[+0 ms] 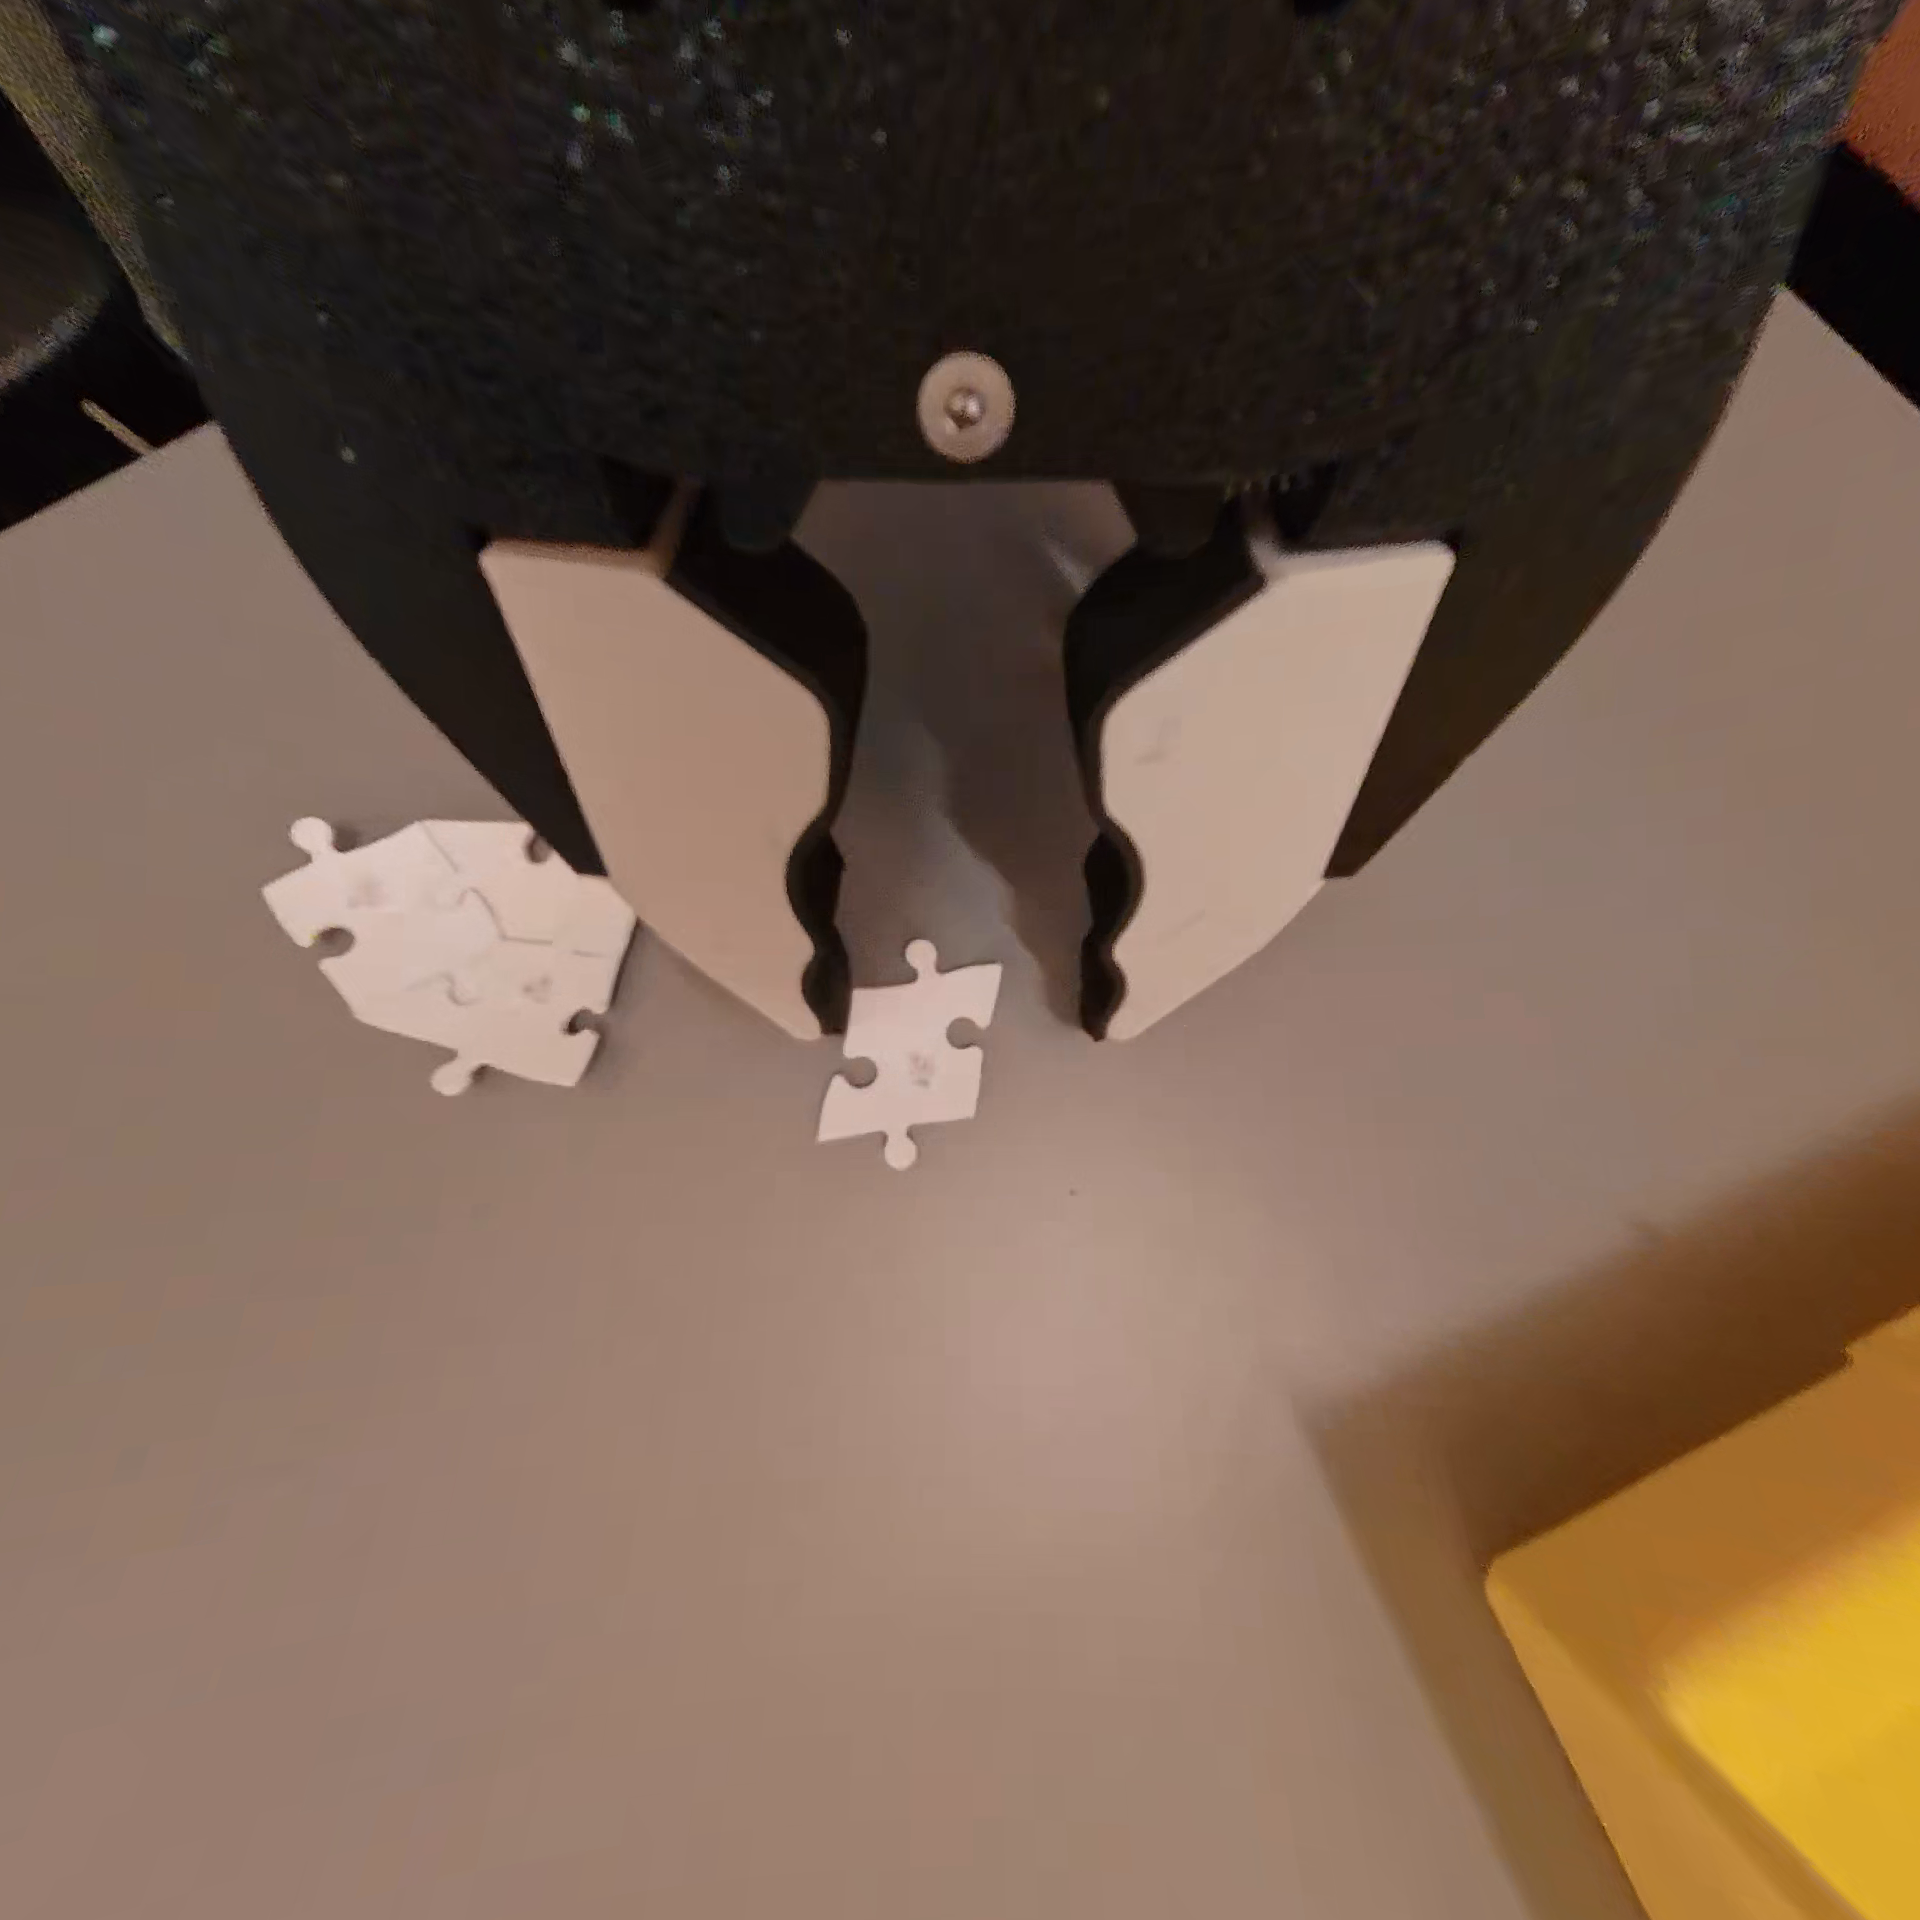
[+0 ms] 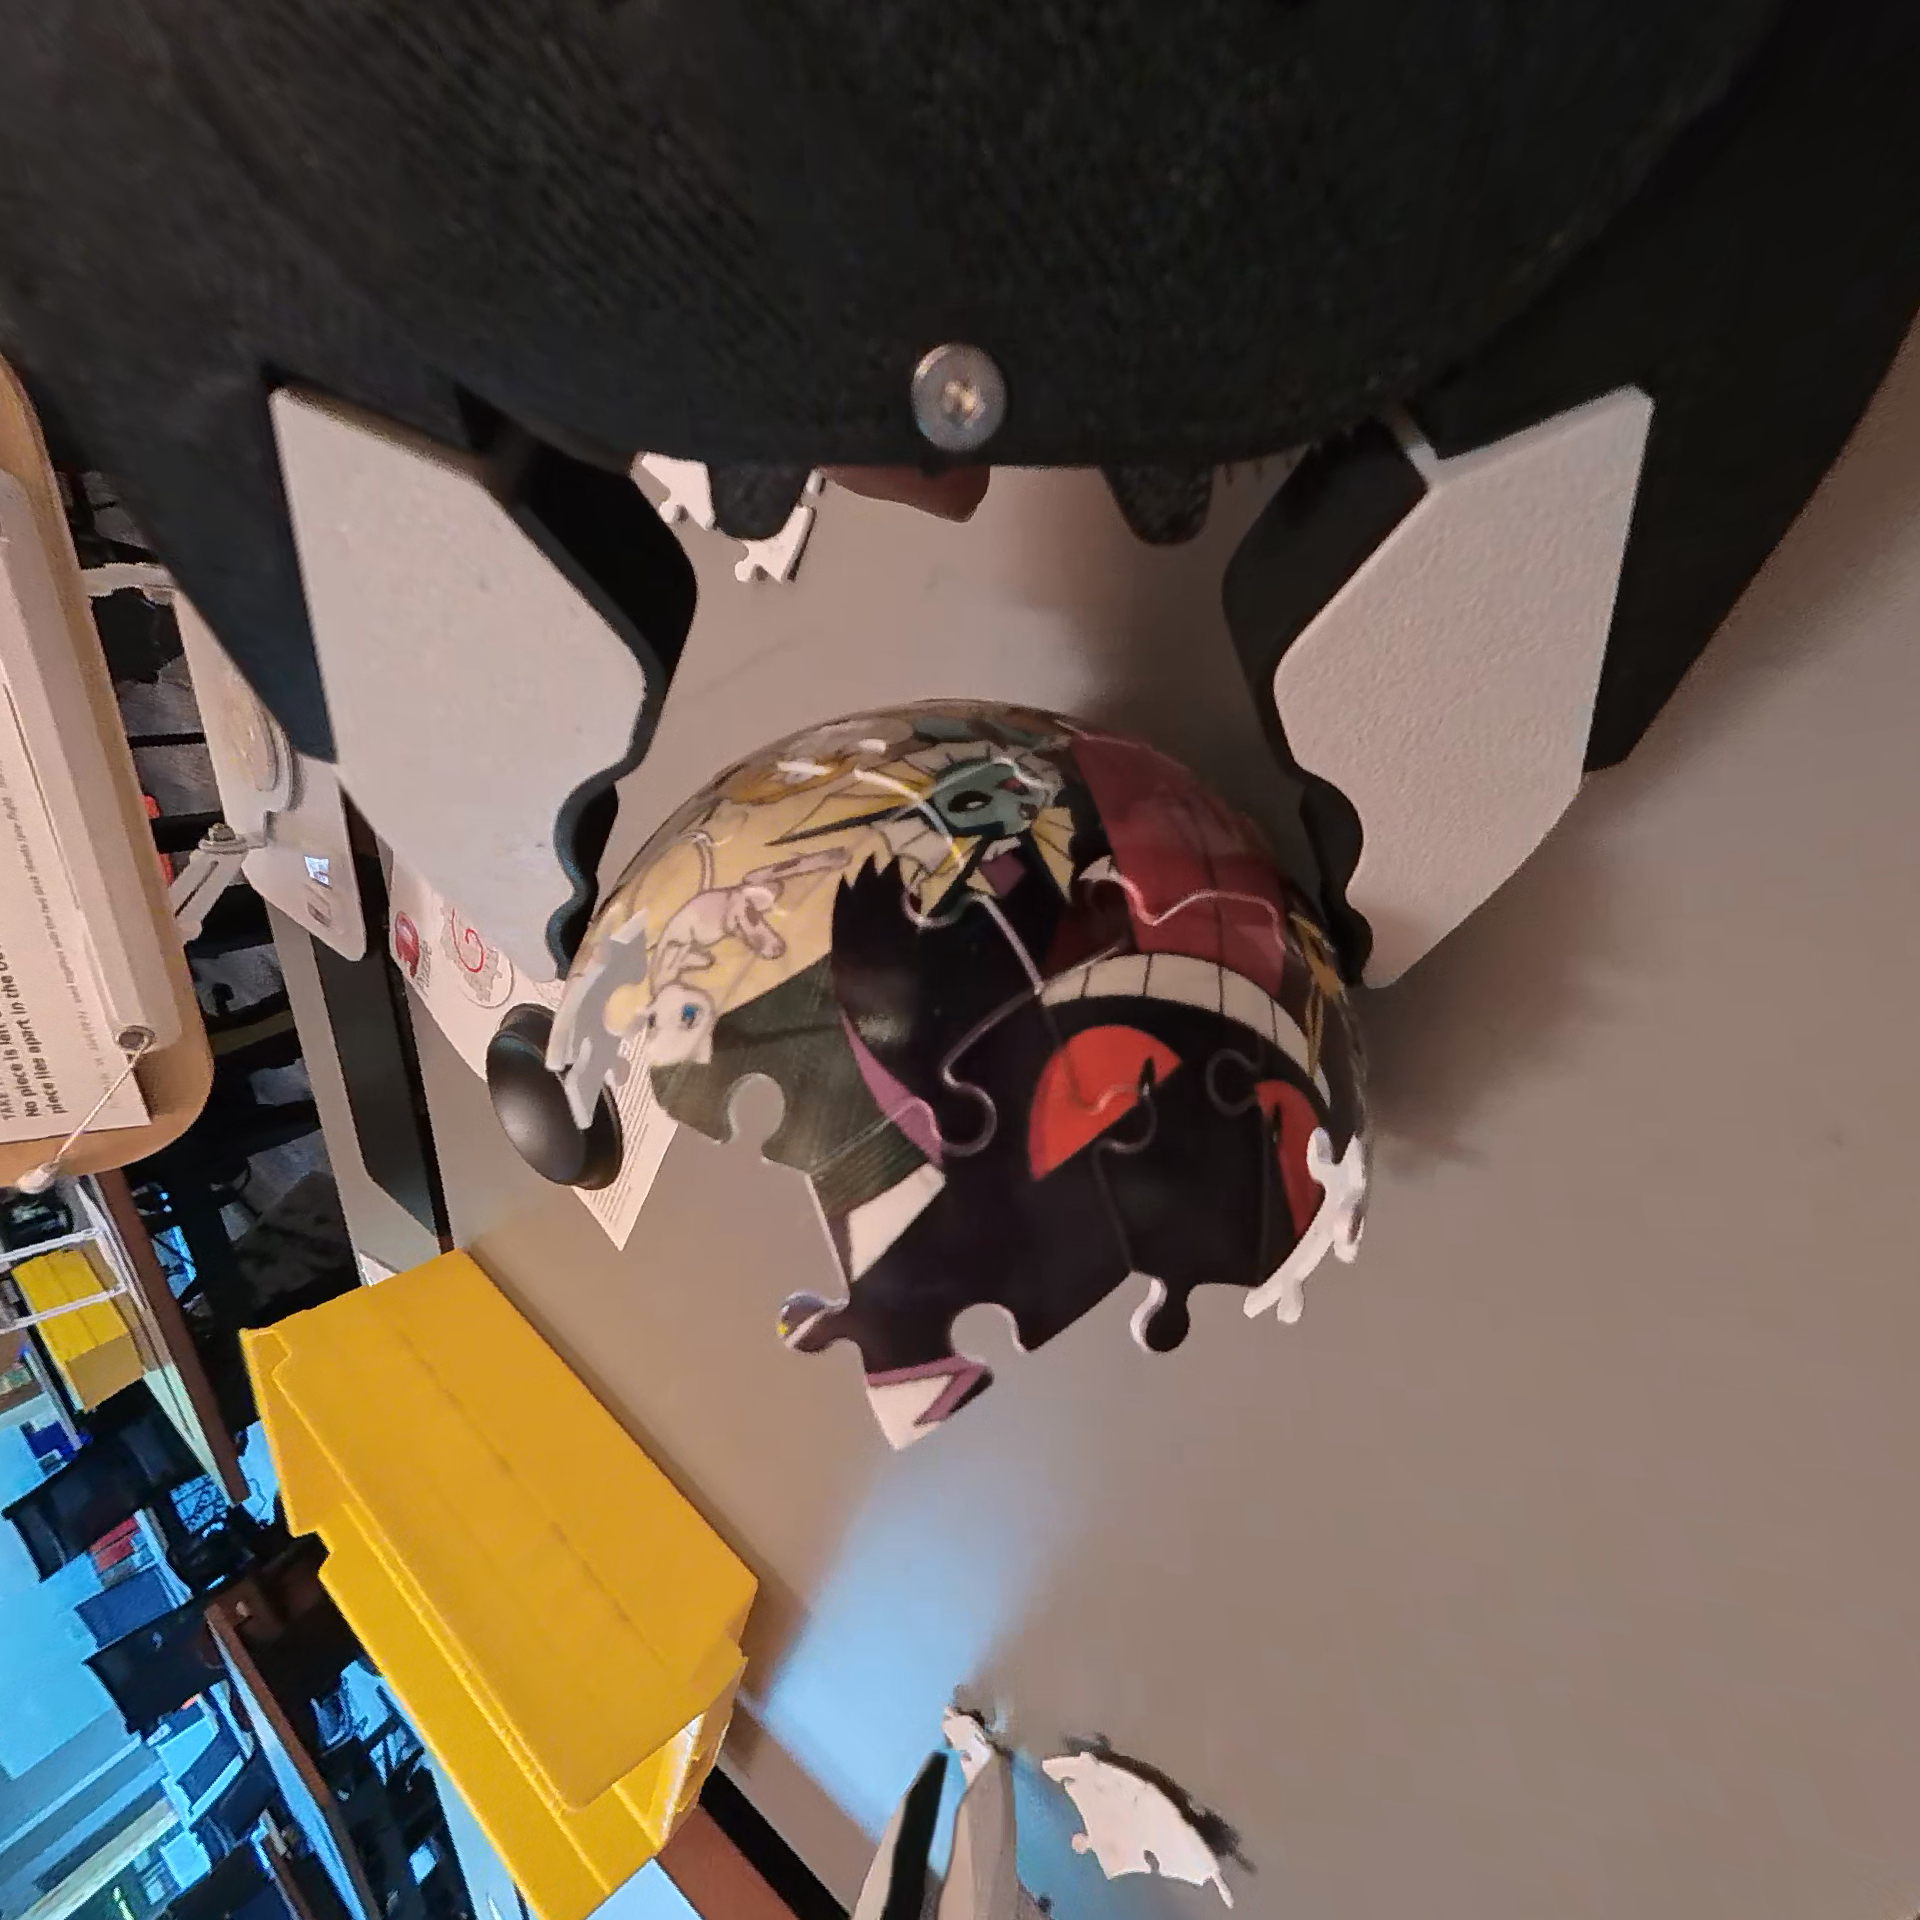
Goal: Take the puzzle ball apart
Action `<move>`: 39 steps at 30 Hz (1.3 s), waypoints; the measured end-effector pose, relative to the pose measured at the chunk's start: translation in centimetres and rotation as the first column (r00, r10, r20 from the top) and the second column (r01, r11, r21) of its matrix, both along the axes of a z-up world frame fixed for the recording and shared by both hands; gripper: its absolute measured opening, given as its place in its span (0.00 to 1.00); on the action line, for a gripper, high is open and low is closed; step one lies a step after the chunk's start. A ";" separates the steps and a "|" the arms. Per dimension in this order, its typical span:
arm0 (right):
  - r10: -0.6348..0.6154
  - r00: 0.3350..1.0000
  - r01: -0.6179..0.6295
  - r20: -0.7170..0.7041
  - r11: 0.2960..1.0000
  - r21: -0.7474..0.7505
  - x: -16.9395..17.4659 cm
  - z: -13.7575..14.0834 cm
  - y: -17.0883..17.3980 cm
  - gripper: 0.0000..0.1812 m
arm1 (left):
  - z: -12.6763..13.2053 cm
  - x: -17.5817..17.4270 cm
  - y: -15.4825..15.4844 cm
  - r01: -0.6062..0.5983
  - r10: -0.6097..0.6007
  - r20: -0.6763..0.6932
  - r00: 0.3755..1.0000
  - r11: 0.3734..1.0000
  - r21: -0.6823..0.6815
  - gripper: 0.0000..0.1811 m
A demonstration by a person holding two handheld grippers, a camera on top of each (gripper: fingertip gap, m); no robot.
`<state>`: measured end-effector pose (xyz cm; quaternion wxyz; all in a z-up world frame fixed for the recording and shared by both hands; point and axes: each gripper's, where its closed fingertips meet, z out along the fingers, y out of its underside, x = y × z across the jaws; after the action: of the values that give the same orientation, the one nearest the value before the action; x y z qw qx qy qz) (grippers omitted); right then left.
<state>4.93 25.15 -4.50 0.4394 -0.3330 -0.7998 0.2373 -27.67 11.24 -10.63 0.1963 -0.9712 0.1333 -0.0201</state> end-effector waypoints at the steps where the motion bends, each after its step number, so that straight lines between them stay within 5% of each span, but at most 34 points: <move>1: 0.004 1.000 -0.004 -0.005 1.000 0.004 0.0 0.0 -0.1 0.72 | 0.1 0.3 0.2 -0.009 0.009 0.026 1.000 1.000 0.004 0.20; 3: 0.008 1.000 -0.007 -0.003 1.000 0.024 -0.1 0.0 -0.2 0.72 | 0.0 0.3 0.3 -0.035 0.035 0.019 0.999 0.999 -0.010 0.13; 12: 0.038 0.999 -0.036 -0.014 0.992 0.121 -0.2 0.2 -0.8 0.72 | 1.5 4.2 2.8 0.005 -0.005 0.003 1.000 0.999 0.043 0.13; 18: 0.041 0.999 -0.036 -0.013 0.964 0.264 -0.4 0.4 -0.7 0.72 | 3.5 17.4 6.1 0.240 -0.251 0.053 0.966 0.958 0.156 0.13; 24: 0.031 0.999 -0.037 0.020 0.904 0.426 -0.5 0.2 -0.4 0.72 | 2.8 25.7 8.9 0.266 -0.290 0.137 0.947 0.949 0.172 0.13; 39: 0.003 0.999 -0.026 0.044 0.839 0.544 -0.8 0.0 -0.1 0.72 | 0.7 28.9 11.0 0.270 -0.278 0.024 0.960 0.947 0.177 0.12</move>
<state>4.17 25.03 -4.49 0.4973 -0.1934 -0.8457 -0.0031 1.25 22.25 -9.89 0.2779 -0.9219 0.2633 -0.0594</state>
